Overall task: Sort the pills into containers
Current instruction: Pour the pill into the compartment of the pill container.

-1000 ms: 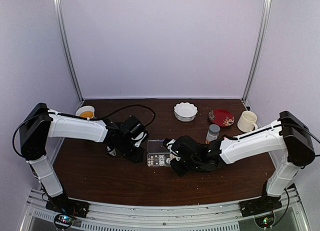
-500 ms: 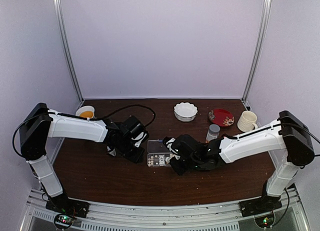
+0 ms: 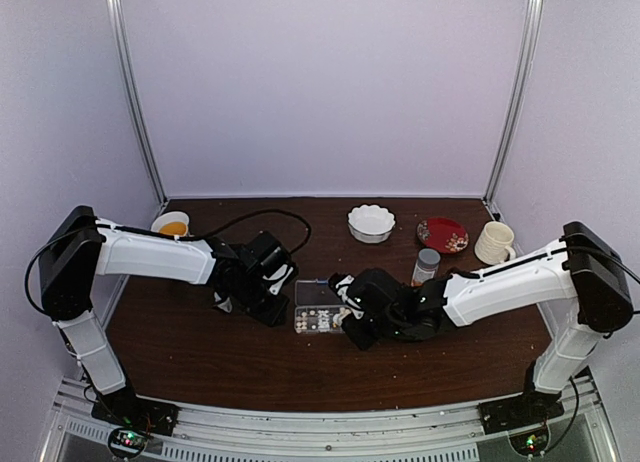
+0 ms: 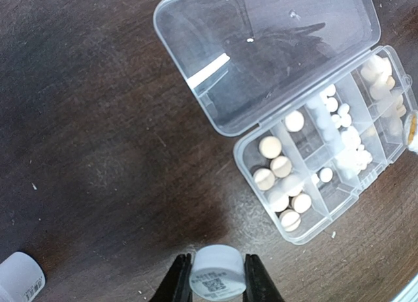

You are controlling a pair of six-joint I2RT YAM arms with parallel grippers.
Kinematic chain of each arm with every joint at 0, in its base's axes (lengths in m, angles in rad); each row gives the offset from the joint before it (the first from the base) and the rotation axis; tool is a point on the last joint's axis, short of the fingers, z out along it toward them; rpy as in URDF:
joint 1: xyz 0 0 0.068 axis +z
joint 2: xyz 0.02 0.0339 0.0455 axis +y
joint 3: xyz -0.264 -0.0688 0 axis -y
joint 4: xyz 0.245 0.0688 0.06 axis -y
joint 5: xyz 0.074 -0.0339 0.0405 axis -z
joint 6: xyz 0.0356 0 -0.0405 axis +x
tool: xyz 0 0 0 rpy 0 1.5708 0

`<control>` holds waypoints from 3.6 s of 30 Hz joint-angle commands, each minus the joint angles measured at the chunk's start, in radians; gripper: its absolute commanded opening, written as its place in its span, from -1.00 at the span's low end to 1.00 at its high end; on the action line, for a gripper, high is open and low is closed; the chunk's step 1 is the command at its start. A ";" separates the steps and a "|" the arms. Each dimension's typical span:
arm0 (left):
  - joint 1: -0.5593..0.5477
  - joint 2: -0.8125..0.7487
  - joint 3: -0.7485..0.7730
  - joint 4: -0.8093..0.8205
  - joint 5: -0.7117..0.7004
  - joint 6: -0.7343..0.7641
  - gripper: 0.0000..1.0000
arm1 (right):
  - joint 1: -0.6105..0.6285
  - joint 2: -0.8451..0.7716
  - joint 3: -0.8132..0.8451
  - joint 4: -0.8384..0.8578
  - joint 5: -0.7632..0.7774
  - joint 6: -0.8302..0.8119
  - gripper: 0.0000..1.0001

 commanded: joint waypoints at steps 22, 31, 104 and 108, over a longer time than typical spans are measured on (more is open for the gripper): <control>0.006 -0.046 0.014 0.007 -0.002 0.007 -0.86 | -0.151 -0.116 -0.230 0.397 -0.433 0.024 -1.00; 0.006 -0.055 -0.003 0.020 0.000 0.001 -0.86 | -0.228 -0.093 -0.290 0.520 -0.622 0.050 -1.00; 0.007 -0.051 -0.005 0.032 0.005 0.003 -0.87 | -0.359 0.017 -0.170 0.368 -0.832 0.156 -1.00; 0.006 -0.049 -0.003 0.032 0.005 0.004 -0.87 | -0.359 0.031 -0.160 0.350 -0.830 0.161 -1.00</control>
